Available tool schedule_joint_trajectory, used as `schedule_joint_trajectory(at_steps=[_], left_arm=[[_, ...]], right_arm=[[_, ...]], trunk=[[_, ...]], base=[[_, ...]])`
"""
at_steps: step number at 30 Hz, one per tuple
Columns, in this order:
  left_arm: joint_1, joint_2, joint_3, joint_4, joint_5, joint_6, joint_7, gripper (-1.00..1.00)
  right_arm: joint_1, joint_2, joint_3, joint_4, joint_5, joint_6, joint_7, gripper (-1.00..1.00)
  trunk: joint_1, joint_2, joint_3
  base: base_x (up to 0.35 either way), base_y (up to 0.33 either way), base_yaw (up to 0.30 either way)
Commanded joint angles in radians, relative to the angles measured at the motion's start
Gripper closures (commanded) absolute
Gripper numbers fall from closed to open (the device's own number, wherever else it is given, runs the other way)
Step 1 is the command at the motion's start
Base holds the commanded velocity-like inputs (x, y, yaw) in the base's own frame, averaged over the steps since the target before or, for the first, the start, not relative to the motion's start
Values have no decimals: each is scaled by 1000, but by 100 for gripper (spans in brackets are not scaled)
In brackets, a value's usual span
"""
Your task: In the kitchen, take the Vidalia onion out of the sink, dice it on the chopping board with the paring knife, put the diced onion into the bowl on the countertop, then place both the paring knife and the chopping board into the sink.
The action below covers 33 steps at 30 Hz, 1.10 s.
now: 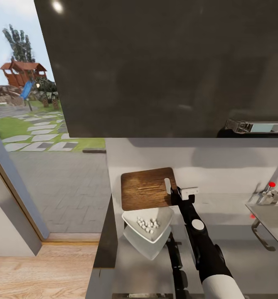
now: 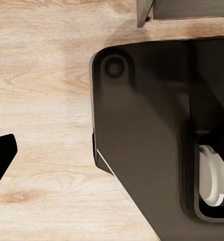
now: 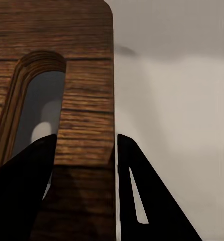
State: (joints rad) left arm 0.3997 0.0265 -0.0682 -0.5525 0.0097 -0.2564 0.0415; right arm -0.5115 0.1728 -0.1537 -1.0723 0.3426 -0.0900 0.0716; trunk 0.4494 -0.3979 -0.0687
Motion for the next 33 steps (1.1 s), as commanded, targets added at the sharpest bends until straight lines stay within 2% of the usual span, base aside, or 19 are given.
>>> schedule_joint_trajectory(at_steps=[1,5,11,14,19,33], left_arm=[[0,1,-5,-1,1,-1,4,-100],[0,1,-5,7,1,-1,3,-100],[0,1,-5,14,1,-1,4,-100],[0,1,-5,14,1,-1,3,-100],[0,1,-5,14,1,-1,3,-100],[0,0,-5,16,1,-1,4,-100]], right_arm=[[-1,2,-5,-3,9,-3,6,100],[-1,2,-4,-42,9,33,4,100],[-1,2,-1,-201,7,300,32,100],[-1,2,-1,-244,7,376,75,100],[-1,2,-1,-260,7,404,110,100],[-1,2,-1,-262,9,408,114,100]], trunk=[[1,-2,-2],[1,-2,-2],[1,-2,-2],[1,-2,-2],[1,-2,-2],[1,-2,-2]], base=[[-72,0,0],[-196,0,0],[-301,0,0],[-337,0,0],[-342,0,0],[-307,-46,0]])
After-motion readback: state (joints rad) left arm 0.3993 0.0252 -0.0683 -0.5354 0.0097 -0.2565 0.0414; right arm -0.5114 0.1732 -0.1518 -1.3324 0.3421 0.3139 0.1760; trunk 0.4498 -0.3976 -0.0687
